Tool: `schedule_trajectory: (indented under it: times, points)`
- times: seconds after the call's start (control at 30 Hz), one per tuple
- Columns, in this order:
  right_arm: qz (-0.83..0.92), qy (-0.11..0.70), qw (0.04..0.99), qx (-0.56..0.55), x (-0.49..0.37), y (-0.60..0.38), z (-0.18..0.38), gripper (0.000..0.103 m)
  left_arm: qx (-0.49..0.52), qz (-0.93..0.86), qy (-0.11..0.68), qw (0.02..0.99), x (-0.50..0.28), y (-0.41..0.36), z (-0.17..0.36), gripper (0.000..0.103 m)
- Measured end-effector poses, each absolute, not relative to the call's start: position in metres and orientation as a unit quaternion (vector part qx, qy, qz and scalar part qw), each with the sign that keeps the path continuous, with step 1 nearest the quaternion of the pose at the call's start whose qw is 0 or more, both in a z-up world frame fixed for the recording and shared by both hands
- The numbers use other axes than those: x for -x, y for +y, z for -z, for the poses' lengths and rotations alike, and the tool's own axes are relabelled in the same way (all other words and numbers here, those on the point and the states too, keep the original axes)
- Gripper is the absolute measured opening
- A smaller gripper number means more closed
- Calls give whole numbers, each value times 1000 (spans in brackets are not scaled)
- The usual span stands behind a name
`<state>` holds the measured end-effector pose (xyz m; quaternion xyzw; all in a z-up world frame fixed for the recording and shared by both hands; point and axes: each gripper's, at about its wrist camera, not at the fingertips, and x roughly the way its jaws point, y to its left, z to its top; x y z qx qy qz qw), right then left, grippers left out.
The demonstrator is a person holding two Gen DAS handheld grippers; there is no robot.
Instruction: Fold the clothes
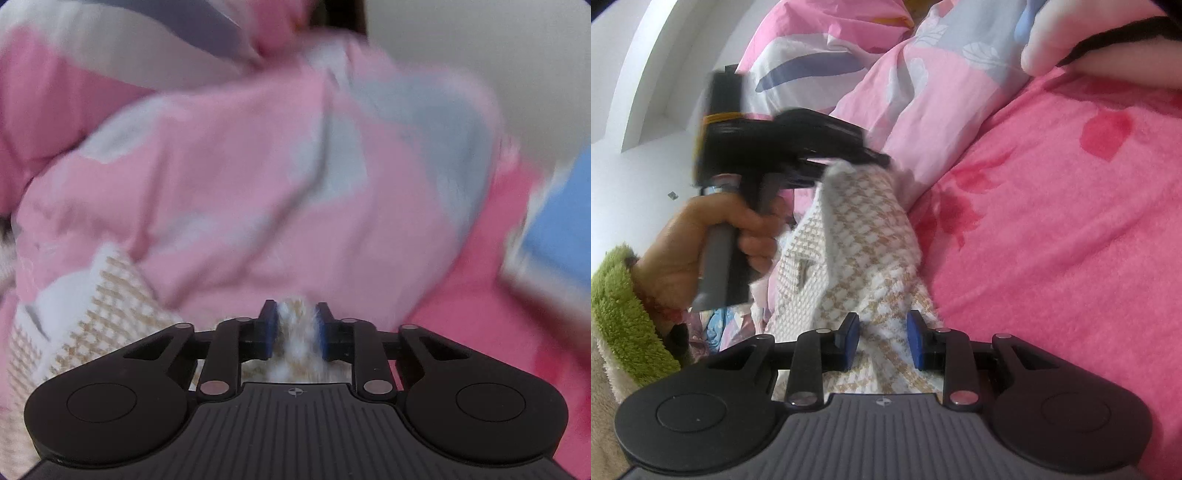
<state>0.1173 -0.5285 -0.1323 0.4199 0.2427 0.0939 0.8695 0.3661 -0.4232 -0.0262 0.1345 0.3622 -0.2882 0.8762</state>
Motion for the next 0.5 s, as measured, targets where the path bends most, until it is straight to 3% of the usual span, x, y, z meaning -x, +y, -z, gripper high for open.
schedule_trajectory:
  times: [0.17,0.27,0.3,0.5]
  points:
    - [-84,249,868,-421,-116,-530,134,20,-11,309,346,886,-380,-374,14,10]
    - [-80,250,870,-417,-112,-529,133,17,14,335,314,888,-375,-376,24,8]
    - [-78,250,870,-418,-110,-529,133,16,26,344,303,889,-375,-379,27,1]
    - [-79,247,864,-431,-107,-533,137,14,51,348,278,894,-385,-397,45,0]
